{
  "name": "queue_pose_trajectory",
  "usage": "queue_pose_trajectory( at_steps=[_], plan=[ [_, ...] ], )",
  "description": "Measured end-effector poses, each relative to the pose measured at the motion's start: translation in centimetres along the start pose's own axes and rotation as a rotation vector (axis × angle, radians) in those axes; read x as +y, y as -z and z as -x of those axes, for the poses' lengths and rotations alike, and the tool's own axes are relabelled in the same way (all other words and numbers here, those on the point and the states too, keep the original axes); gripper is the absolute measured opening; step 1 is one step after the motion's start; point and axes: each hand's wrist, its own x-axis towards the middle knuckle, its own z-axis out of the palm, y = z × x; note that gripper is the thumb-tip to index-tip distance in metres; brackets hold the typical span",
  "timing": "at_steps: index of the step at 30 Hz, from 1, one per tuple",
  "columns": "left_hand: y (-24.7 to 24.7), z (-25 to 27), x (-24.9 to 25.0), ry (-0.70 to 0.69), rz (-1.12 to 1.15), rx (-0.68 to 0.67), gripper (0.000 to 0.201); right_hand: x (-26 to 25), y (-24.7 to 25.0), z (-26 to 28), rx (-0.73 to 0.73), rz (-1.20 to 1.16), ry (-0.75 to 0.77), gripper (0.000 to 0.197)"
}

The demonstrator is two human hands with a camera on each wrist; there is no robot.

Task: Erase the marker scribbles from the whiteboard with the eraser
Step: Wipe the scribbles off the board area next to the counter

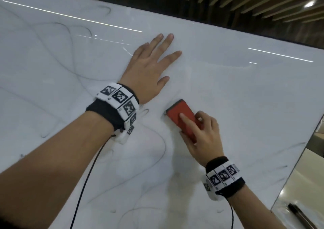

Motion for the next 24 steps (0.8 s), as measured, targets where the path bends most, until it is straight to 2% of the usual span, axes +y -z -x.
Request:
queue_pose_trajectory(
  at_steps=[2,3,6,7,8,11,12,14,17,19,21,24],
  plan=[
    [1.4,0.5,-1.0,-0.012,0.070,0.012,0.065,2.1,1.0,-1.4,0.075,0.009,-0.043,0.051],
    [2.0,0.9,-1.4,0.005,0.099,0.043,0.063,3.2,1.8,-2.3,0.152,-0.002,-0.143,0.052],
    [2.7,2.6,-2.4,0.085,0.092,0.191,0.054,3.7,2.4,-4.3,0.430,-0.131,-0.596,0.058],
    [2.3,3.3,-2.7,0.102,0.073,0.222,0.053,2.1,1.8,-4.6,0.461,-0.137,-0.637,0.059],
    [1.8,3.8,-2.8,0.115,0.059,0.236,0.052,0.0,0.7,-4.3,0.427,-0.143,-0.577,0.058],
    [0.3,5.0,-3.4,0.135,0.039,0.250,0.051,-7.2,-2.7,-0.6,0.096,-0.110,-0.096,0.049],
    [0.0,5.2,-3.8,0.163,0.036,0.253,0.050,-8.1,-2.9,0.3,0.012,-0.076,-0.001,0.047],
    [-0.2,5.6,-4.9,0.255,0.041,0.266,0.052,-6.9,-2.4,-1.3,0.007,-0.081,0.005,0.047],
    [-0.5,5.8,-5.9,0.314,0.042,0.274,0.055,-4.0,-0.8,-6.2,0.191,-0.097,-0.216,0.053],
    [-0.6,5.8,-5.8,0.323,0.057,0.278,0.055,-4.0,-1.0,-7.7,0.276,-0.145,-0.352,0.055],
    [-0.7,5.9,-5.7,0.326,0.054,0.277,0.055,-6.6,-2.7,-5.2,0.233,-0.148,-0.305,0.055],
    [-0.4,6.2,-5.8,0.311,0.013,0.238,0.057,-10.6,-5.1,1.5,0.021,-0.152,-0.126,0.055]
  ],
)
